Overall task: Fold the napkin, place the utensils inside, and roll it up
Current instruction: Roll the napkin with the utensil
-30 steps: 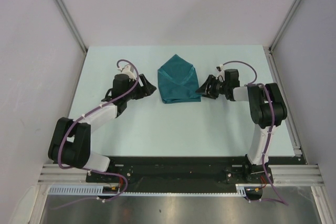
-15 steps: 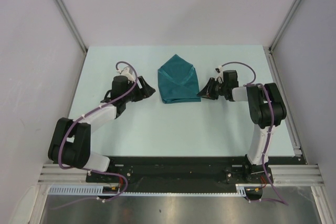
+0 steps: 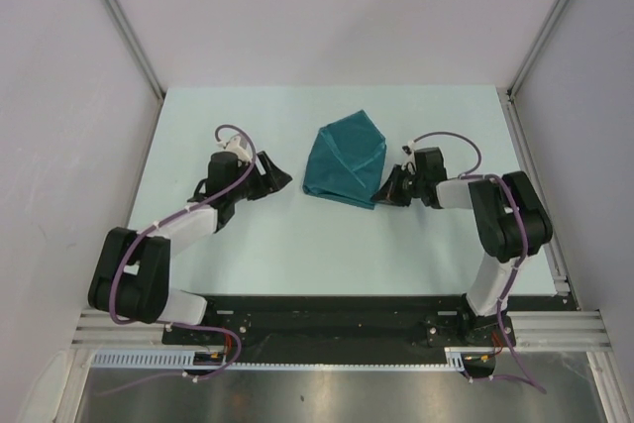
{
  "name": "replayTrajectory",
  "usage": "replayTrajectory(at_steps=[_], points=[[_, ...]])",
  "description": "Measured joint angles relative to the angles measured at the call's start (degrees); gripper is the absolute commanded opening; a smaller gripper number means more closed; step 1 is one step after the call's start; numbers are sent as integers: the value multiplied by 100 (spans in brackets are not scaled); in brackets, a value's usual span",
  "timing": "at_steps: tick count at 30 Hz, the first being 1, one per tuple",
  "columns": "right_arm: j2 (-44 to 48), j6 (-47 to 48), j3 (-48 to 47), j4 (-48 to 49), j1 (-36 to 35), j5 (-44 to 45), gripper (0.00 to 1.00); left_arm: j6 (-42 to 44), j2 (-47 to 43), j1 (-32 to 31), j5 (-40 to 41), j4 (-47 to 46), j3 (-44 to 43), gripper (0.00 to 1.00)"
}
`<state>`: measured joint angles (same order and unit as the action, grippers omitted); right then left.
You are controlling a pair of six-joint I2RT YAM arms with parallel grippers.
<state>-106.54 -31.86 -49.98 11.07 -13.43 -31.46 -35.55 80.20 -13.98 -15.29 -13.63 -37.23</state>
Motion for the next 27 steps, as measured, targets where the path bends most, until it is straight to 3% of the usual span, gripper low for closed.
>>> replayTrajectory(at_steps=[8, 14, 20, 27], points=[[1488, -203, 1246, -494, -420, 710, 0, -306, 142, 2, -505, -704, 455, 75], [2404, -350, 1832, -979, -627, 1147, 0, -459, 916, -166, -1080, -1414, 457, 76], [2680, -444, 2072, -1314, -649, 1357, 0, -704, 1860, -496, -1709, -2057, 396, 75], [2660, -466, 2072, -1292, -649, 1362, 0, -732, 2068, -702, -1862, -2321, 210, 76]])
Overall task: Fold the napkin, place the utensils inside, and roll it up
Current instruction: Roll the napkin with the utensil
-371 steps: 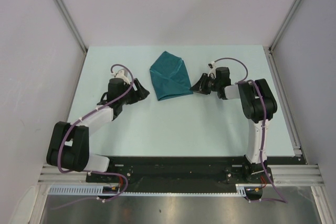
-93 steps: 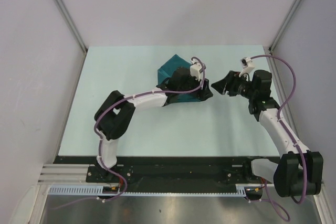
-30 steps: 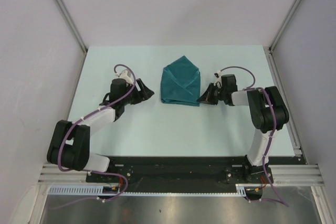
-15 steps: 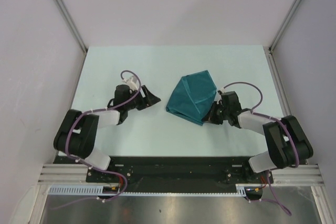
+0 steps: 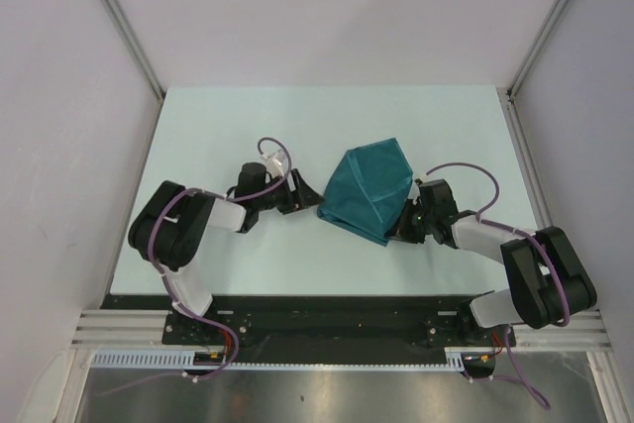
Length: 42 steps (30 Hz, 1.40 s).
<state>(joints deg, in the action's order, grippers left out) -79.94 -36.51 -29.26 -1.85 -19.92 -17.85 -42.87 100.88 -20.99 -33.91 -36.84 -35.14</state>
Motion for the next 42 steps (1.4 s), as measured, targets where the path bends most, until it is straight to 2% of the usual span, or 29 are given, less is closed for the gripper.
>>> replayTrajectory(at_steps=[13, 22, 24, 29, 30, 33, 34, 35, 36, 38, 39, 42], points=[[-50, -101, 44, 170, 26, -55, 0, 164, 310, -173, -109, 197, -286, 64], [-57, -103, 74, 249, 57, -76, 0, 393, 402, -328, -87, 623, -518, 38], [-57, -103, 81, 262, 66, -87, 0, 435, 428, -334, -83, 680, -538, 35], [-57, -103, 101, 299, 85, -107, 2, 442, 498, -343, -81, 769, -557, 19], [-57, -103, 103, 299, 87, -109, 4, 444, 498, -343, -79, 785, -562, 17], [-26, -92, 103, 280, 92, -81, 23, 442, 514, -348, -87, 835, -636, 4], [4, -74, 96, 247, 92, -48, 36, 439, 531, -352, -101, 859, -678, 0], [68, -31, 85, 186, 85, 0, 42, 437, 553, -356, -118, 887, -728, 0], [170, 42, 66, 83, 72, 98, 53, 431, 568, -361, -127, 920, -774, 0], [485, 269, -35, -219, -9, 363, 64, 422, 579, -365, -131, 1025, -859, 0], [671, 398, -101, -369, -76, 568, 74, 407, 579, -365, -131, 1088, -903, 0], [1287, 863, -339, -592, -448, 1113, 79, 358, 577, -363, -127, 1285, -1001, 0]])
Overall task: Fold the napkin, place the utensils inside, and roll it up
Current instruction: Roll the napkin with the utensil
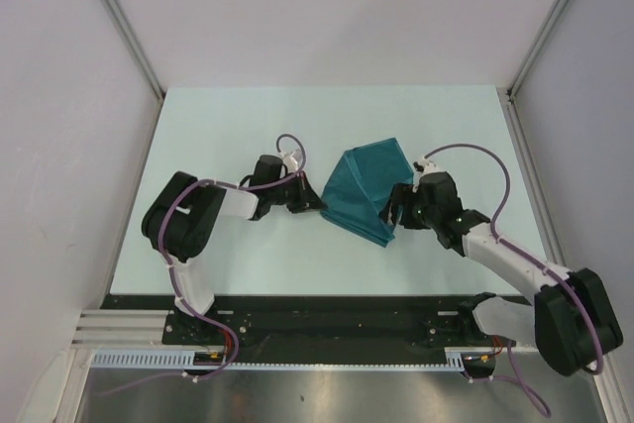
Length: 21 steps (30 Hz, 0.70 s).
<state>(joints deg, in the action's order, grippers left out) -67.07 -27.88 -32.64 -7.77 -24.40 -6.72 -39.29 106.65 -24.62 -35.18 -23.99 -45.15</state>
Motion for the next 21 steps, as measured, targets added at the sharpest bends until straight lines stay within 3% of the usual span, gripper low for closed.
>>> replayTrajectory(at_steps=[5, 12, 21], points=[[170, 789, -417, 280, -938, 859, 80, -39, -2, 0, 9, 455, -170, 0], [-1353, 1727, -953, 973, -2599, 2194, 80, -125, -4, 9, 20, 802, -308, 0], [-2570, 2374, -1381, 1893, -3342, 3250, 80, -352, -2, 90, -109, 809, -308, 0]])
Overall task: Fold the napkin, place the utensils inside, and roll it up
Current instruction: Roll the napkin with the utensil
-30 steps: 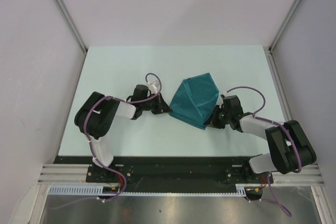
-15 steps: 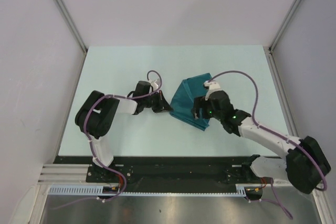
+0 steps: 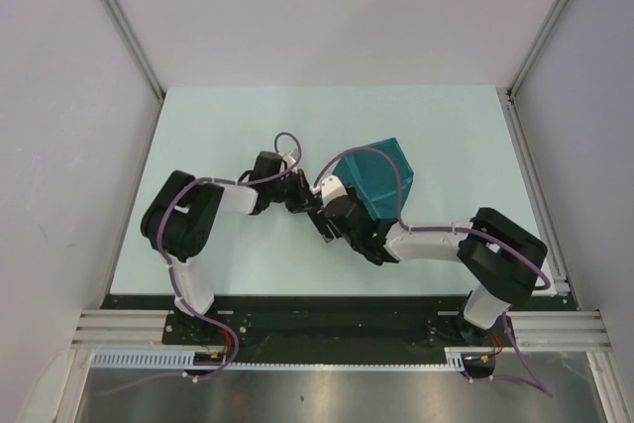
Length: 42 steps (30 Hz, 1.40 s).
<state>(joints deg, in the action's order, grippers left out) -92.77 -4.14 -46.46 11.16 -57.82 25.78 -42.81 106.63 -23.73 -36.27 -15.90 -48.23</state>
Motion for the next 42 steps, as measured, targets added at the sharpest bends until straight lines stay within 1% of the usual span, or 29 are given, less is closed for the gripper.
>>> replayTrajectory(at_steps=[6, 15, 18, 19, 21, 25, 32, 33, 34, 36, 37, 39, 42], points=[[-553, 260, -118, 435, -195, 304, 80, -216, 11, 105, -144, -72, 2, 0], [-1309, 470, -612, 603, -221, 763, 76, -284, 11, 142, -229, -111, 17, 0], [-1539, 474, -761, 597, -221, 1064, 72, -284, 11, 153, -256, -114, 17, 0], [-1569, 463, -763, 590, -221, 1137, 69, -284, 11, 157, -262, -116, 22, 0], [-1578, 409, -752, 586, -221, 1292, 67, -284, 11, 175, -289, -114, 24, 0], [-1578, 304, -664, 592, -219, 1526, 60, -284, 11, 203, -297, -114, 26, 0], [-1436, 197, -382, 592, -221, 1825, 54, -284, 11, 223, -299, -114, 46, 0], [-1381, 184, -310, 590, -221, 1845, 53, -284, 11, 227, -299, -114, 46, 0], [-1340, 179, -243, 599, -221, 1864, 48, -284, 11, 229, -302, -116, 46, 0], [-1287, 208, -138, 645, -225, 1873, 45, -284, 11, 236, -302, -114, 46, 0], [-1274, 240, -85, 686, -234, 1871, 41, -284, 11, 238, -302, -114, 46, 0], [-1272, 332, -44, 756, -238, 1810, 35, -284, 11, 238, -304, -114, 46, 0], [-1272, 575, -26, 813, -238, 1589, 21, -284, 11, 240, -304, -114, 46, 0]])
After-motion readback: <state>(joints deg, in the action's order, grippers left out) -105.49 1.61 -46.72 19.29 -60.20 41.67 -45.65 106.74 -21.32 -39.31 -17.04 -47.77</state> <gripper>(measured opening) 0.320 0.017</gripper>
